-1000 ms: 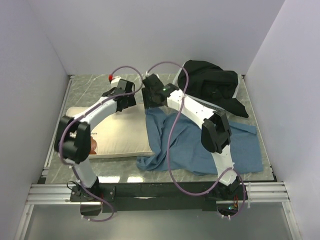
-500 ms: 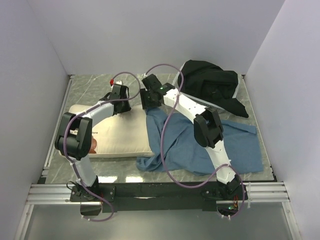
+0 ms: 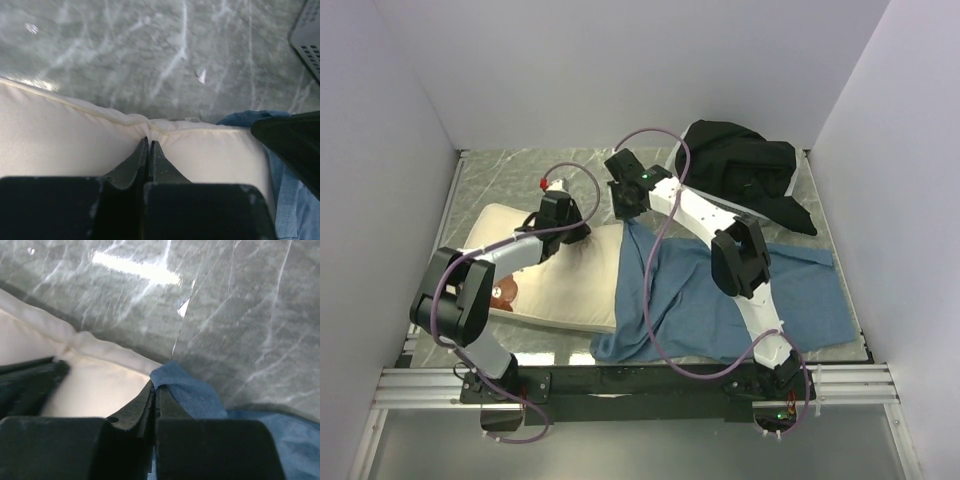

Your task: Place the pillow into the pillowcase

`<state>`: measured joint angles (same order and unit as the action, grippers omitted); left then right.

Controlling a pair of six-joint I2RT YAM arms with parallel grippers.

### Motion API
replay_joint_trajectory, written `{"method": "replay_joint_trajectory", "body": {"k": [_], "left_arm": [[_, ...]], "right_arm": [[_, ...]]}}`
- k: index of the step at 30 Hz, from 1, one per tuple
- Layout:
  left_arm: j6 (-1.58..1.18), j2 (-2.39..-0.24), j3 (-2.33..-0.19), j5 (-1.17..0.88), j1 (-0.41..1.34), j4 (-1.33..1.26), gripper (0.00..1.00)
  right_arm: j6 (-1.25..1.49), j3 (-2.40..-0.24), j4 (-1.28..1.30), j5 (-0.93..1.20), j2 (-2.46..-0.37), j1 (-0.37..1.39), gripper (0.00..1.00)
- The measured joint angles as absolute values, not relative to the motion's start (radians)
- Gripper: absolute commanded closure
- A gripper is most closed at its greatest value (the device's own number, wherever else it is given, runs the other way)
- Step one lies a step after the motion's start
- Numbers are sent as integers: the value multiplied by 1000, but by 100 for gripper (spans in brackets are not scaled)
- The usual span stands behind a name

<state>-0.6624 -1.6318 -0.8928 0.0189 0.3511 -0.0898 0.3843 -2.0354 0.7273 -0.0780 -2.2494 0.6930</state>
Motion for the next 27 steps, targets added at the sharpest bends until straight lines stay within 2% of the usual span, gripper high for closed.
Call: {"method": "replay_joint_trajectory", "body": {"k": [10, 18, 24, 27], "left_arm": [[-761, -1553, -822, 65, 438, -106, 99], [-818, -1571, -859, 100, 447, -62, 99], [-852, -1555, -836, 85, 447, -79, 99], [-868, -1531, -810, 78, 457, -92, 99]], "right_arm": [[412, -2124, 825, -87, -2157, 750, 100], [426, -2126, 827, -111, -2094, 808, 99], [426, -2135, 831, -92, -2086, 778, 99], [425, -2230, 859, -71, -2139, 759, 99]]}}
